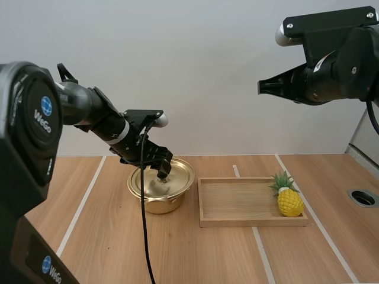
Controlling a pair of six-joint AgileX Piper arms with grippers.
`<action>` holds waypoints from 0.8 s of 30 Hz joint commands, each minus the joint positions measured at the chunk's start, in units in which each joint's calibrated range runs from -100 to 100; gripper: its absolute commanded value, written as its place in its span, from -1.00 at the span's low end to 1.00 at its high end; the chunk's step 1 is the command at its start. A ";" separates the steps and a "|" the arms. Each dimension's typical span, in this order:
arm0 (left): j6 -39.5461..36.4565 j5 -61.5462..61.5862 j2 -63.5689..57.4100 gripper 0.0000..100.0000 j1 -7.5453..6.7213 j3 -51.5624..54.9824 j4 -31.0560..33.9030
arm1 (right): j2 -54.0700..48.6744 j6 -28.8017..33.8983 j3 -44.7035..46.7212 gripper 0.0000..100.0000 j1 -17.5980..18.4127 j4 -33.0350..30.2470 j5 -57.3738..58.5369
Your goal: Open the pot, put the pineapple inside, and close it
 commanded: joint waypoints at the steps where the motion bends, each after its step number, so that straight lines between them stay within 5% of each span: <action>1: 0.73 -0.69 0.88 1.00 -0.18 0.09 -1.47 | -0.23 0.12 -0.51 -1.00 -0.22 0.14 0.37; 24: 8.36 -2.08 6.10 1.00 -0.18 -0.14 -5.72 | -0.23 0.12 -0.51 -1.00 -0.22 0.14 2.14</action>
